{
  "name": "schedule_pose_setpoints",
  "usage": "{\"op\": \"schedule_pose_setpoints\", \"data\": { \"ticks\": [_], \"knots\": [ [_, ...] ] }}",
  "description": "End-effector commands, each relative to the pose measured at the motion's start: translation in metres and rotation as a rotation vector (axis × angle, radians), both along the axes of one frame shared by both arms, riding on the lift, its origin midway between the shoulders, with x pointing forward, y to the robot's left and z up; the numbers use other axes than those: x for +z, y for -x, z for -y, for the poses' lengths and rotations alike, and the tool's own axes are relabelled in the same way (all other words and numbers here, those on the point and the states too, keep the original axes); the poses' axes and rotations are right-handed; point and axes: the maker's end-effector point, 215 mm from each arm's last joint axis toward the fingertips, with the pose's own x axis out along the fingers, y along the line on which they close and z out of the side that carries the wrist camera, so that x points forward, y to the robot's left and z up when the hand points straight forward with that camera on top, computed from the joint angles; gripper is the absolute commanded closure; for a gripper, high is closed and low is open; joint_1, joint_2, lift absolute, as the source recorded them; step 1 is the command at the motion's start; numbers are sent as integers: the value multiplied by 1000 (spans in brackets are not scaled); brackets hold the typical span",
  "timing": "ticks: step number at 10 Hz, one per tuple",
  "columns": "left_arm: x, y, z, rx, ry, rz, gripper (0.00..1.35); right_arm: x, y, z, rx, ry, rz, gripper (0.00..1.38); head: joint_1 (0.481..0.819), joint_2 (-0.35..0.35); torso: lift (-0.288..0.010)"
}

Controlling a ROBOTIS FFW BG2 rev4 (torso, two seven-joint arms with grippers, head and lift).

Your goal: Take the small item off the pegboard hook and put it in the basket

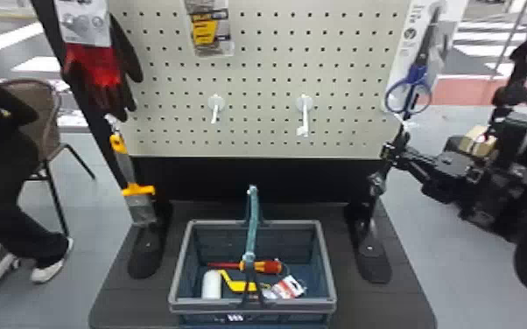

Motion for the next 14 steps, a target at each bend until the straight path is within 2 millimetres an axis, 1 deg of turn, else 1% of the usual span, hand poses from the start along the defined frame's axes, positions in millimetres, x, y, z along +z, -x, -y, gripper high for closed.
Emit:
{"op": "schedule_pose_setpoints", "data": {
  "ticks": [1, 2, 4, 7, 9, 10, 12, 14],
  "knots": [
    [0, 0, 1, -4, 1, 0, 216, 13, 4, 4, -6, 8, 28, 1245, 549, 0, -100],
    [0, 0, 1, -3, 2, 0, 216, 18, 12, 8, -15, 3, 40, 1245, 549, 0, -100],
    [-1, 0, 1, -2, 4, -2, 216, 28, 34, 14, -65, -41, 73, 1245, 549, 0, -100],
    [-1, 0, 1, -3, 5, -3, 216, 22, 62, 17, -119, -72, 82, 1245, 549, 0, -100],
    [-2, 1, 1, -1, 8, -7, 216, 20, 78, 14, -147, -110, 82, 1245, 549, 0, -100],
    [-2, 1, 2, -4, 9, -7, 216, 18, 85, 13, -166, -144, 78, 1245, 549, 0, -100],
    [-4, 1, 2, -4, 11, -11, 216, 6, 93, 10, -190, -210, 52, 1245, 549, 0, -100],
    [-5, -1, 5, -10, 15, -15, 216, -10, 95, 5, -197, -247, 20, 1245, 549, 0, -100]
  ]
}}
